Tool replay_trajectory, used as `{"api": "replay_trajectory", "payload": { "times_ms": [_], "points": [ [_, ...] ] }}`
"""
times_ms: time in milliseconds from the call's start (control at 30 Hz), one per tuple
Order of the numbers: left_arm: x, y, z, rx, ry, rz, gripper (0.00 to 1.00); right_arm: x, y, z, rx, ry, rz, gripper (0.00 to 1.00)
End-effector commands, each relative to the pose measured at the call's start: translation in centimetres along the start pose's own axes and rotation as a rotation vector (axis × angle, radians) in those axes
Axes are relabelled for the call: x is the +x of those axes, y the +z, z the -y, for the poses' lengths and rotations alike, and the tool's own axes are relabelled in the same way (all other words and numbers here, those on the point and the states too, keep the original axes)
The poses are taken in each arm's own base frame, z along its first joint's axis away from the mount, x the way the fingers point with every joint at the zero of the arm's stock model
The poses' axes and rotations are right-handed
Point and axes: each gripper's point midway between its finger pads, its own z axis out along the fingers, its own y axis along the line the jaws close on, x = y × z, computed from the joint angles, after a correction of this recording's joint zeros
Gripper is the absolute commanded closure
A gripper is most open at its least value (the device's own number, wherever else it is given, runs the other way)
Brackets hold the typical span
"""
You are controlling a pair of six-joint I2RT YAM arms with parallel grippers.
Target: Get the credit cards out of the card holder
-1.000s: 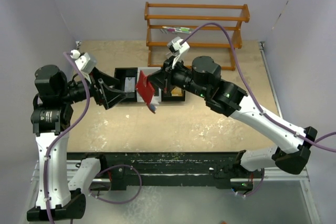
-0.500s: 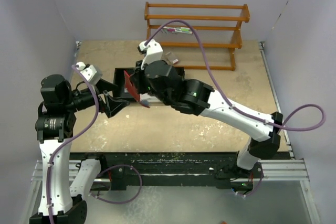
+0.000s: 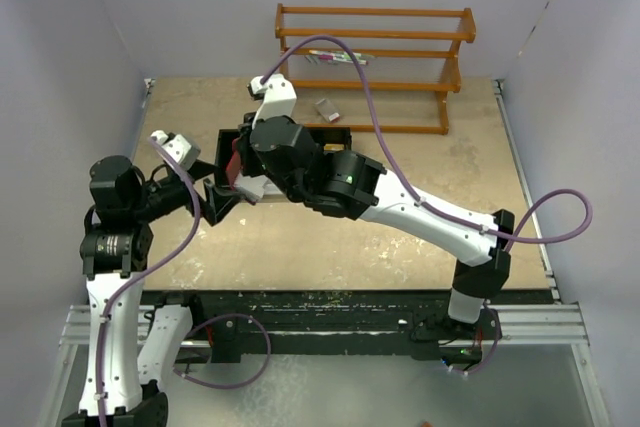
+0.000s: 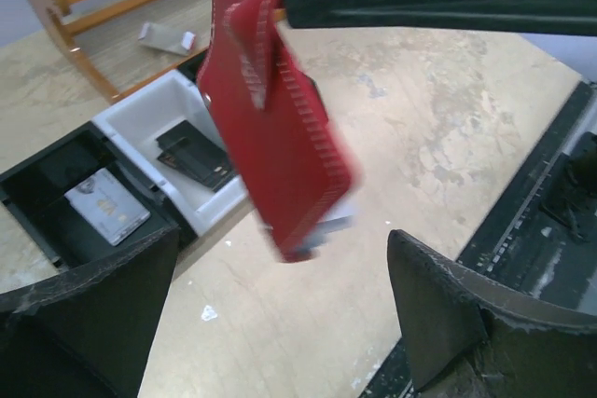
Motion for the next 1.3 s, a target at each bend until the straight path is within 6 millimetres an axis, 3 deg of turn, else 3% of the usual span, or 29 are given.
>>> {"api": "replay_trajectory", "payload": {
  "times_ms": [0,233,367,433,633,767,1033,1200,1267],
  "points": [
    [-2.0,0.1,-2.9,-0.134,0.087,0.072,0.08,-4.5,-1.7,-1.8,-0.053,0.123,0.112,1.0],
    [-2.7,0.7,-4.1,-0.178,-0.02,0.092,0.29,-4.6,-2.8,-1.8,-0.063,0.139,0.118,1.0],
    [-3.0,0.5,-1.7,-0.066,-0.015,0.096,0.24,-4.4,-3.0,-1.3,-0.052,0.137,0.123,1.0],
    [-3.2,0.3,-1.5,-0.074,-0.006,0.104,0.26,-4.5,-3.2,-1.3,-0.059,0.145,0.125,1.0],
    [-3.8,-0.2,-2.5,-0.15,0.011,0.122,0.47,-4.1,-3.4,-1.2,-0.067,0.143,0.109,1.0],
    [-4.0,-0.4,-2.6,-0.171,0.017,0.143,0.54,-4.2,-3.9,-1.2,-0.088,0.148,0.109,1.0],
    [-3.4,0.4,-2.1,-0.104,-0.029,0.117,0.58,-3.8,-5.2,-3.5,-0.264,0.169,0.096,1.0],
    [-3.5,0.4,-2.0,-0.1,-0.054,0.112,0.8,-2.9,-6.2,-4.9,-0.37,0.107,0.051,1.0],
    [-3.9,0.5,-1.3,-0.063,-0.086,0.115,0.89,-2.3,-6.8,-5.7,-0.436,0.109,0.017,0.88]
  ]
}}
